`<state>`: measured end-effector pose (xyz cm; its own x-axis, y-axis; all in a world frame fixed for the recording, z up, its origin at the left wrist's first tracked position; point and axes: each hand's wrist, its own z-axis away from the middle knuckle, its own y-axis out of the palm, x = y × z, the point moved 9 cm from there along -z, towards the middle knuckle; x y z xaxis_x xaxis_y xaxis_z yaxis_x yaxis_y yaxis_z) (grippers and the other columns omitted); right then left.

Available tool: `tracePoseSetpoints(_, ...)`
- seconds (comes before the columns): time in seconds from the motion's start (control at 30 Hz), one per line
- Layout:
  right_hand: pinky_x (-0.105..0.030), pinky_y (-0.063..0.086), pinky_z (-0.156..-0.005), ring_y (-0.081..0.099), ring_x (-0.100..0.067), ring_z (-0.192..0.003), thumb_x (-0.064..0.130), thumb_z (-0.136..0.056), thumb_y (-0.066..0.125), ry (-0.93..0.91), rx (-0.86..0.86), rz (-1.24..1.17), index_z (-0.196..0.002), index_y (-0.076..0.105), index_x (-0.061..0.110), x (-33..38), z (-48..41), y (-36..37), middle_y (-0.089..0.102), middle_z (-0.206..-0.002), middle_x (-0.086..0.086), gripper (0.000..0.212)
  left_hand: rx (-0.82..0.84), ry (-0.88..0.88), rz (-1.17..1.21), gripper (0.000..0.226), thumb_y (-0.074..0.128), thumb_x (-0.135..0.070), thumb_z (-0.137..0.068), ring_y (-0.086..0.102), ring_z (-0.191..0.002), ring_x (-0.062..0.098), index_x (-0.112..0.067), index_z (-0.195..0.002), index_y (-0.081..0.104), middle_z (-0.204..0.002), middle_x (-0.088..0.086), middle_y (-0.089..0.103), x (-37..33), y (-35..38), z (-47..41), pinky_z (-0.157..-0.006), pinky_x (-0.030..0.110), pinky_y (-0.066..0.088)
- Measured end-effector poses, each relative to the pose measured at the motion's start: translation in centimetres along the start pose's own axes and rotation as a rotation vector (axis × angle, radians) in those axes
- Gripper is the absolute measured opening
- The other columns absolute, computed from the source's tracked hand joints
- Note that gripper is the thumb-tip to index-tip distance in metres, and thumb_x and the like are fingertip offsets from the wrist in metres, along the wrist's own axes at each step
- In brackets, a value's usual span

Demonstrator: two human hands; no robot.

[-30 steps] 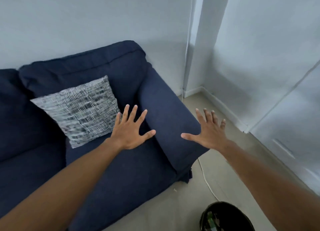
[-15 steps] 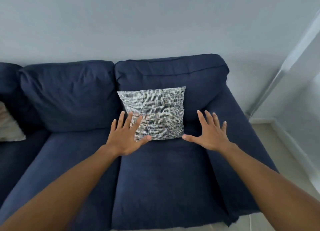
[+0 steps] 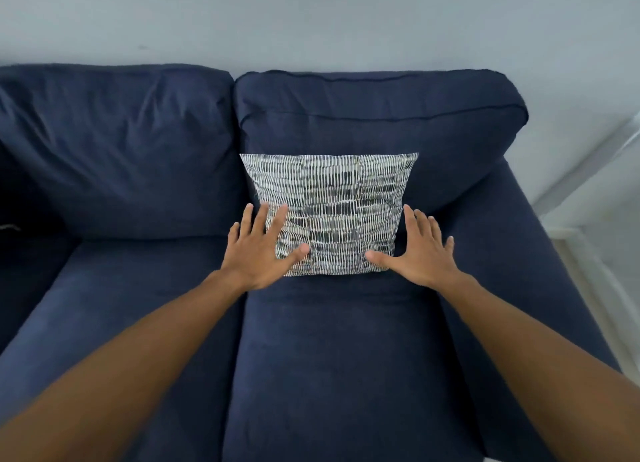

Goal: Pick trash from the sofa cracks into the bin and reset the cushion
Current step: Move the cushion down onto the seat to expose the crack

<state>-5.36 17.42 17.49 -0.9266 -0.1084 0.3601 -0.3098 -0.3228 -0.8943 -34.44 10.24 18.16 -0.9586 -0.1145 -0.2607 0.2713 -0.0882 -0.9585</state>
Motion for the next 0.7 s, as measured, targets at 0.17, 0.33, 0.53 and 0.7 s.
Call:
tracePoseSetpoints(0.17, -0.065, 0.006, -0.119, -0.006, -0.027, -0.154, 0.094, -0.058, 0.055, 0.050, 0.013, -0.125, -0.157, -0.016, 0.028, -1.2, -5.3, 3.2, -0.006, -0.168, -0.001, 0.138, -0.036, -0.117, 0.194, 0.094, 0.027, -0.088, -0.080, -0.011, -0.150, 0.030, -0.043, -0.149, -0.019, -0.165, 0.006, -0.007, 1.3, 3.4, -5.3, -0.116, 0.059, 0.008)
tracePoseSetpoints(0.33, -0.064, 0.013, -0.119, -0.001, -0.030, -0.154, 0.093, -0.057, 0.059, 0.081, 0.026, -0.232, -0.155, -0.020, 0.030, -2.6, -10.0, 6.3, -0.007, -0.168, -0.002, 0.141, -0.109, -0.218, 0.368, 0.098, 0.035, -0.087, -0.078, -0.001, -0.149, 0.039, -0.046, -0.147, -0.021, -0.164, 0.011, -0.007, 2.7, 6.2, -9.7, -0.110, 0.067, 0.015)
tracePoseSetpoints(0.53, -0.050, 0.018, -0.120, 0.013, -0.027, -0.153, 0.078, -0.062, 0.074, 0.090, 0.001, -0.500, -0.155, -0.022, 0.031, -3.6, -13.2, 8.4, 0.000, -0.168, -0.001, 0.142, -0.049, -0.324, 0.628, 0.114, 0.051, -0.081, -0.076, 0.032, -0.140, 0.041, -0.042, -0.143, -0.032, -0.160, 0.022, 0.015, 4.1, 10.0, -11.9, -0.110, 0.051, 0.029)
tracePoseSetpoints(0.7, -0.046, 0.022, -0.121, 0.026, -0.024, -0.148, 0.070, -0.066, 0.078, 0.067, -0.102, -0.625, -0.158, -0.001, 0.023, -3.6, -13.8, 8.0, 0.024, -0.163, 0.000, 0.131, -0.175, -0.258, 0.673, 0.111, 0.055, -0.079, -0.077, 0.028, -0.144, 0.030, -0.035, -0.152, -0.015, -0.160, 0.009, 0.025, 3.7, 9.1, -11.7, -0.115, 0.049, 0.027)
